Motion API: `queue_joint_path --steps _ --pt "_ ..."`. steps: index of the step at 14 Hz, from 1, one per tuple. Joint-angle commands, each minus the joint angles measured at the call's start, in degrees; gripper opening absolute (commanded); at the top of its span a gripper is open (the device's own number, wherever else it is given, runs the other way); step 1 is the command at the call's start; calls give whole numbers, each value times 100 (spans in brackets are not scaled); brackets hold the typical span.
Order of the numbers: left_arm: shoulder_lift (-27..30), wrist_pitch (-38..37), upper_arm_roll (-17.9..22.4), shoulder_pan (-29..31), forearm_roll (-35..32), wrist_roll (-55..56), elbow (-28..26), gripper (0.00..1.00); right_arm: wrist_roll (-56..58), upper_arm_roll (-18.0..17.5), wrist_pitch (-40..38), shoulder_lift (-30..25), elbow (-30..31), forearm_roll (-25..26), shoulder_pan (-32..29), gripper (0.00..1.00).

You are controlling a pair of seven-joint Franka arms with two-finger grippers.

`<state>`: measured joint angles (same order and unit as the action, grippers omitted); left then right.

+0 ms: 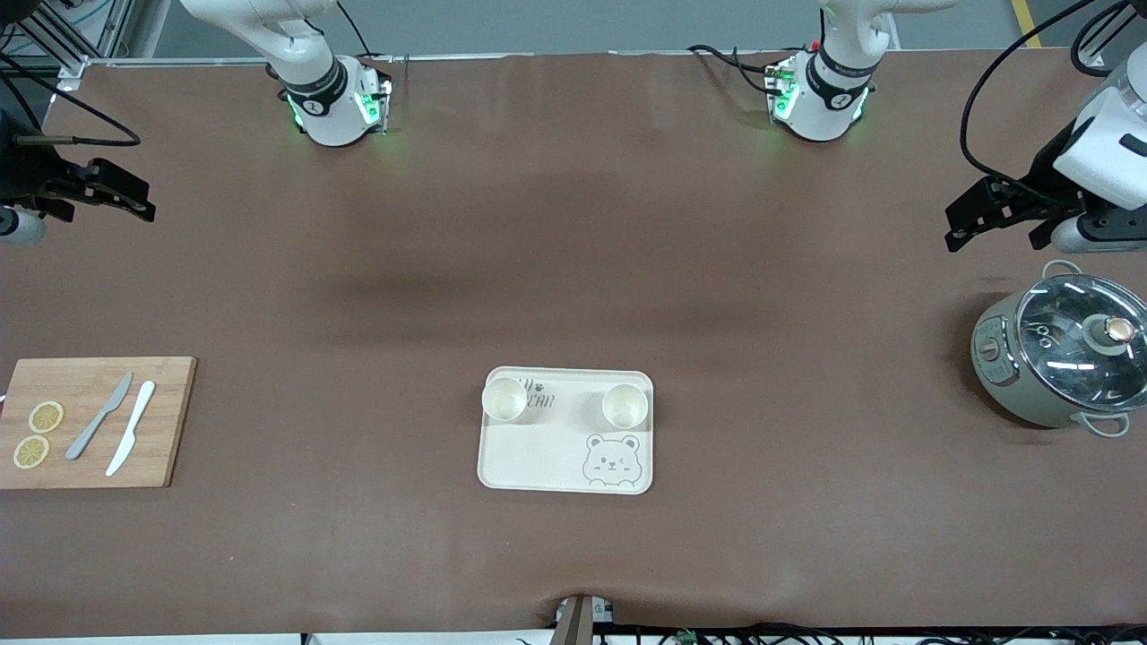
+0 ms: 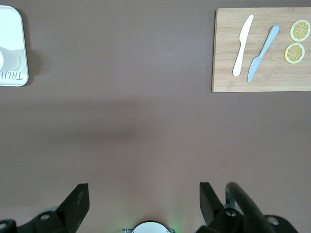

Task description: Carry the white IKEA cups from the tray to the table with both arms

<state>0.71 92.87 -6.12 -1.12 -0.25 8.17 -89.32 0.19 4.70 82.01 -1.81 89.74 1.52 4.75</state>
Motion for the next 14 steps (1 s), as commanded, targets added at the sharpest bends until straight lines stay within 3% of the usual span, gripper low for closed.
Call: queue_joint_path --steps 1,9,12,14 --pt "78 21 -12 41 -106 -113 -33 100 -37 -66 -71 58 -133 -108 -141 100" --pt "-712 169 -56 -72 -186 0 292 100 -28 -66 -54 67 -133 -99 -150 100" --pt "-1256 608 -109 -405 -133 96 309 100 -37 -66 -63 67 -133 -99 -141 100" --pt "-1739 1186 -126 -669 -133 796 336 100 -37 -66 -63 128 -141 -81 -141 100"
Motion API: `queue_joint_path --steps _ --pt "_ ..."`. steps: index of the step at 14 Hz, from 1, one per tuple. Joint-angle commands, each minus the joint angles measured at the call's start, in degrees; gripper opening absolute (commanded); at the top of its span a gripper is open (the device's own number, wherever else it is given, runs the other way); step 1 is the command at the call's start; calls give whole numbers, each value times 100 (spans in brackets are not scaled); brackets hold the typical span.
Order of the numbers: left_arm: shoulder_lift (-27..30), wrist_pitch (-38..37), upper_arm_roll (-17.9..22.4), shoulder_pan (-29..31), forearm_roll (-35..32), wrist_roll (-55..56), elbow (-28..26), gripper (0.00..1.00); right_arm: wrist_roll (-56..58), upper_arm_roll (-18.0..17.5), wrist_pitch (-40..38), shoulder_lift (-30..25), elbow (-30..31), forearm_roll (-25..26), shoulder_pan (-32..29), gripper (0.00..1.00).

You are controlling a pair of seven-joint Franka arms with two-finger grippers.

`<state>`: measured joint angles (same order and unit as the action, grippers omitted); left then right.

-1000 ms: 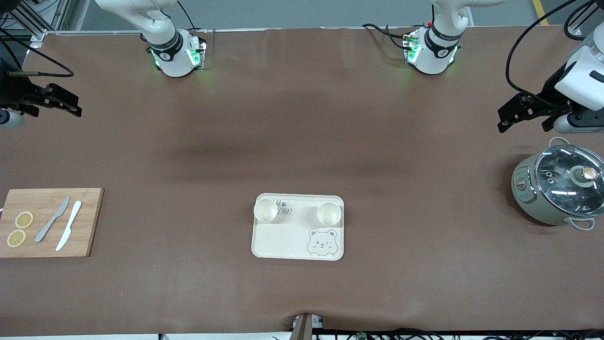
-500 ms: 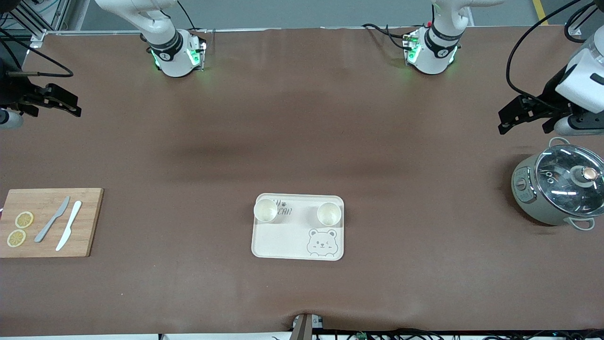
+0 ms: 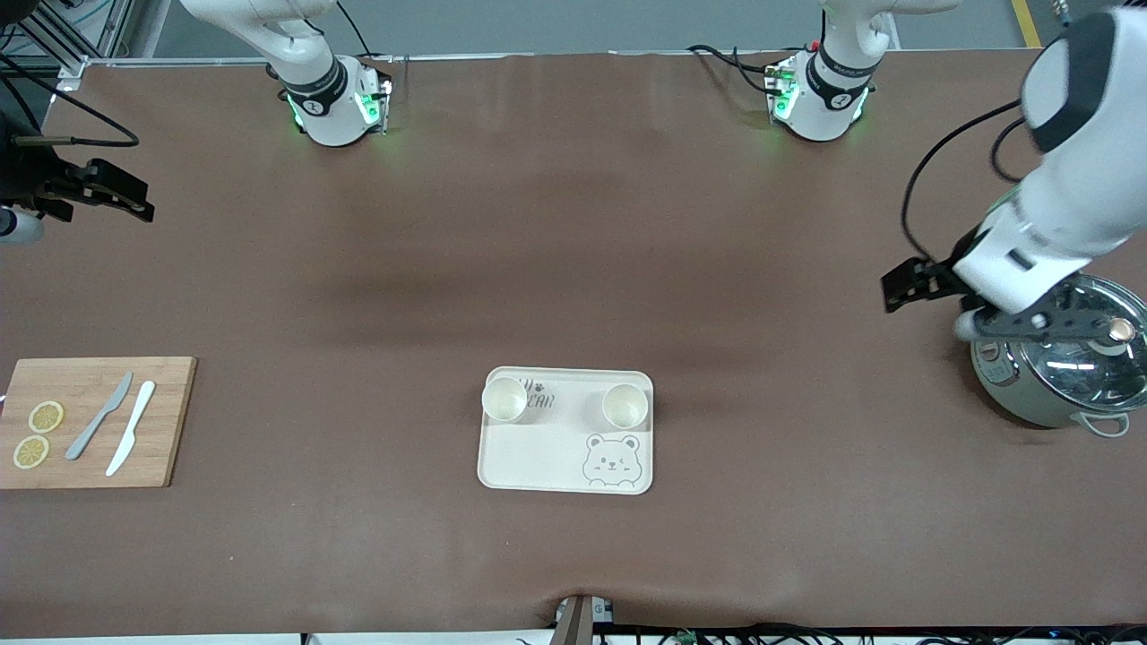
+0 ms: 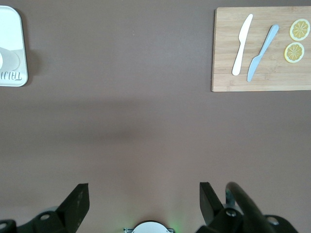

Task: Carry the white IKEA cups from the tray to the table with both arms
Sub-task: 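Reach the left gripper to the white cup on the tray and grasp it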

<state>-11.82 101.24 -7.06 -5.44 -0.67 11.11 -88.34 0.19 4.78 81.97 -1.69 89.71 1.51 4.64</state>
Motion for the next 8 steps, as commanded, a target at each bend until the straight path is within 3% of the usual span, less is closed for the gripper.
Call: queue_joint_path --steps 1,5,8 --pt "-740 718 -33 -456 -100 924 291 100 -37 -73 -58 125 -147 -90 -148 100" --pt "-1979 1345 -15 -1002 -126 1832 1116 100 -28 -65 -58 230 -147 -46 -165 100" --pt "-2454 2335 -6 -1196 -126 2166 1170 100 -20 -65 -41 414 -147 -20 -236 100"
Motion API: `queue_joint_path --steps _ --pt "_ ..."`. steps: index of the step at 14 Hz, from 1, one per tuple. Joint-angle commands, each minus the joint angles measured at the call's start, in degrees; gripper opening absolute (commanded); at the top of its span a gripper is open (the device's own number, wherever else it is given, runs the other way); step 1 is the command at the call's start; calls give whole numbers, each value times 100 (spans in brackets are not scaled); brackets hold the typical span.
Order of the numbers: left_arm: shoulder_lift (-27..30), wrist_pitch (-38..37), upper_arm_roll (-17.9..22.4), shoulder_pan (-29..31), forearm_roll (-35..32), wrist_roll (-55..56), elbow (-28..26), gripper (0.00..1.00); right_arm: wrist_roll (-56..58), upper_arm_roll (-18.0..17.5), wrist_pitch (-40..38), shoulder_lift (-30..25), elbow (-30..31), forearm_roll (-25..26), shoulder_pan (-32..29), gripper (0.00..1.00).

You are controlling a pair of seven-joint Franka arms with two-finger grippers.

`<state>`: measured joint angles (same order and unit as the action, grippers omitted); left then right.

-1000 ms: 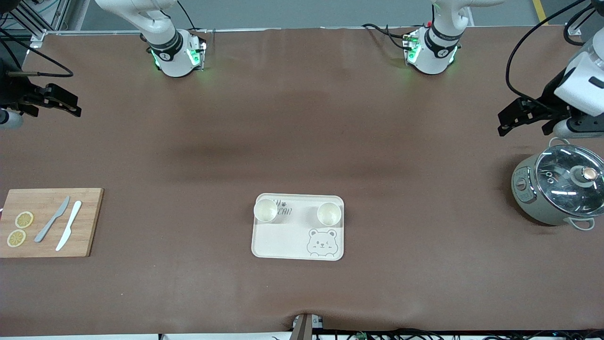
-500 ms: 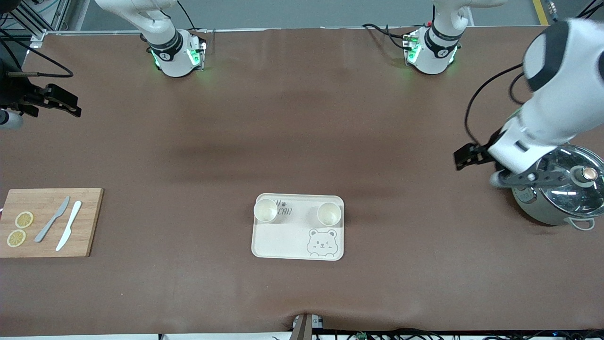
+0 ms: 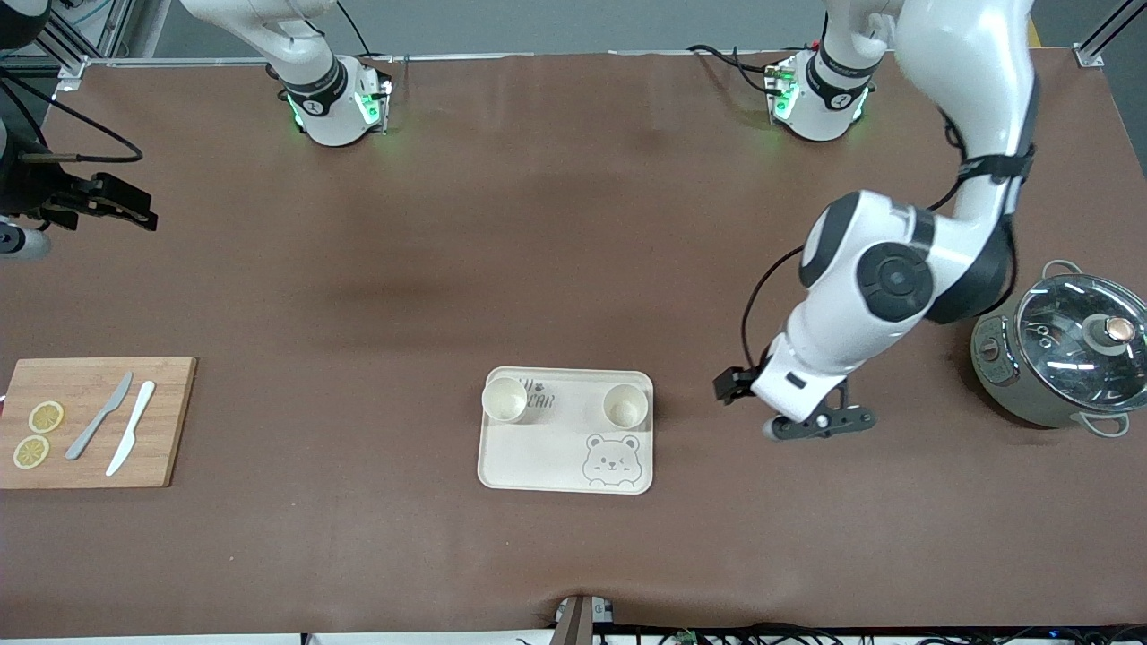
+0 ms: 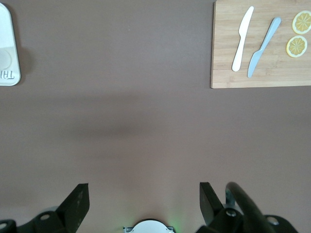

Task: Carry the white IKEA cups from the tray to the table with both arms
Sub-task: 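Reach the left gripper to the white cup on the tray and grasp it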

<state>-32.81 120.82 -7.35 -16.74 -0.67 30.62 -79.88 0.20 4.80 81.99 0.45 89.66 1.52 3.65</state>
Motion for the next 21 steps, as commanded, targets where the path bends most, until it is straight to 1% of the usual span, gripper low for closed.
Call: queue_joint_path --steps 1,3,9,11,12,13,15,16,17,18,21 --pt "-523 660 23 -153 -126 321 324 100 -20 -67 -43 253 -142 -20 -145 100" --pt "-796 1126 67 -390 -143 479 324 100 -11 -67 -78 368 -142 -11 -163 100" --pt "-1429 2576 58 -751 -117 726 324 100 -63 -67 -105 737 -72 -11 -207 100" --pt "-1412 2552 58 -795 -170 700 202 100 -107 -76 -26 956 -54 -99 -189 100" --pt "-1342 2413 41 -795 -170 708 1 100 -125 -76 70 1088 -54 -151 -180 100" --pt "-1324 2194 32 -839 -170 726 -27 100 -125 -76 193 1193 -46 -308 -206 100" --pt "-1193 1553 32 -944 -179 717 -36 100 -134 -76 448 1457 -28 -782 -294 100" --pt "-1175 1298 23 -954 -179 700 -27 99 -160 -67 606 1510 24 -941 -312 100" --pt "-1183 1226 15 -962 -179 700 -27 97 -334 -67 738 1563 77 -969 -295 100" --pt "-1201 1216 14 -971 -179 700 -36 92 -623 -76 774 1685 69 -978 -242 100" --pt "-1289 1207 14 -980 -179 638 -27 60 -1380 -94 1028 2020 69 -1171 74 100"
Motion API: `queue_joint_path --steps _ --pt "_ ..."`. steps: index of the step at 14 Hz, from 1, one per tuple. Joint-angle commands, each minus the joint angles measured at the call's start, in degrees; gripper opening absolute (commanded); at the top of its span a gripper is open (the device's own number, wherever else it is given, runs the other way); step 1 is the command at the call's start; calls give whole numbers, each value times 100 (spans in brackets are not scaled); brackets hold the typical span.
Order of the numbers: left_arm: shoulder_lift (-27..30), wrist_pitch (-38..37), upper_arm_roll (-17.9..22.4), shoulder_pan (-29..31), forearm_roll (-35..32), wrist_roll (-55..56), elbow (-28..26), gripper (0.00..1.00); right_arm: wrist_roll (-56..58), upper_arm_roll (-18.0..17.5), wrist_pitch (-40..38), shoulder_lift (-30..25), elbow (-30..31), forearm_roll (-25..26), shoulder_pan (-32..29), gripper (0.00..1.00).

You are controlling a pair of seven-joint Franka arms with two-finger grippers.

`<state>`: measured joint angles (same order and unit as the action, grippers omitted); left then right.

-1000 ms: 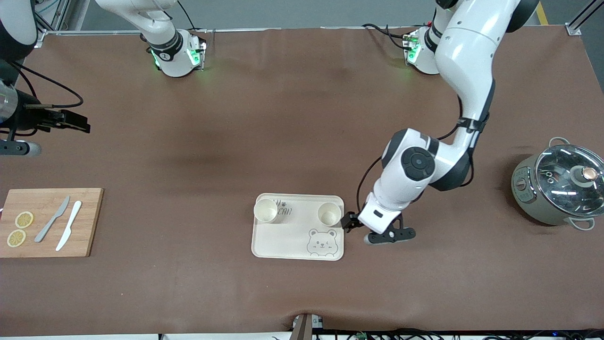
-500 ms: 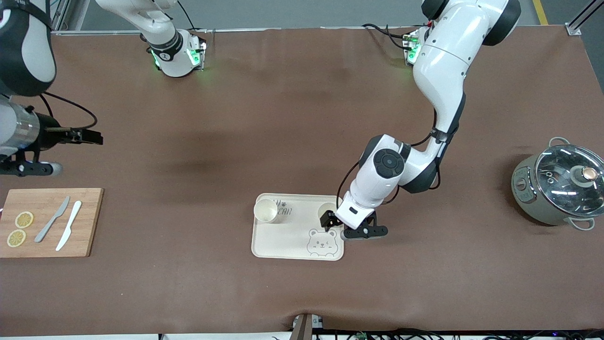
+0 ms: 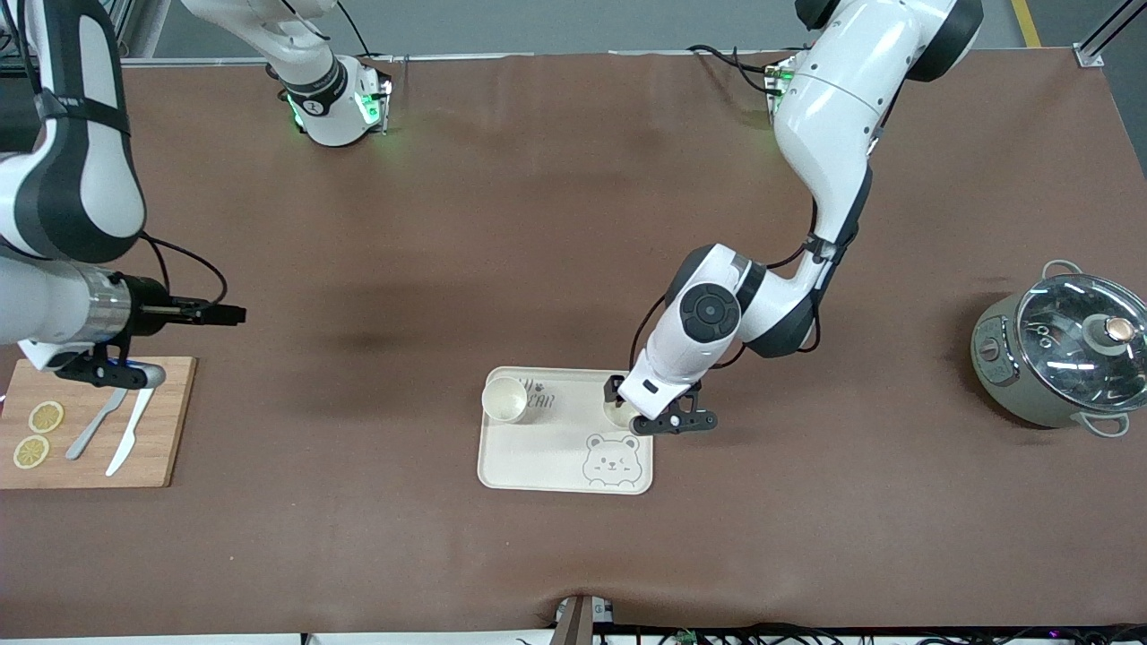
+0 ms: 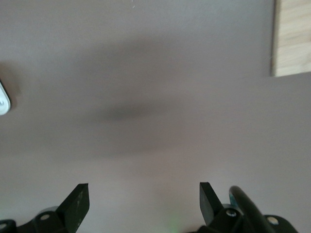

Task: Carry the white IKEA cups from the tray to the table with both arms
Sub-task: 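Lift the cup with the left gripper while the right gripper reaches the other cup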

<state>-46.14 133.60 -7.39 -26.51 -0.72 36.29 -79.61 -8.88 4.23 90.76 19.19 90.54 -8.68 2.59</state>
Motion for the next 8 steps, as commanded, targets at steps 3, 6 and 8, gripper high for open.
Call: queue_joint_path --steps 3,6,8 --pt "8 -63 18 23 -148 54 -37 20 -1131 -45 477 322 -27 -203 513 100" --pt "52 -63 27 6 -165 80 -28 0 -2036 -45 907 445 -80 -826 935 100" --pt "157 -63 36 -3 -191 98 -2 0 -2432 -45 1249 533 -80 -1012 1189 100"
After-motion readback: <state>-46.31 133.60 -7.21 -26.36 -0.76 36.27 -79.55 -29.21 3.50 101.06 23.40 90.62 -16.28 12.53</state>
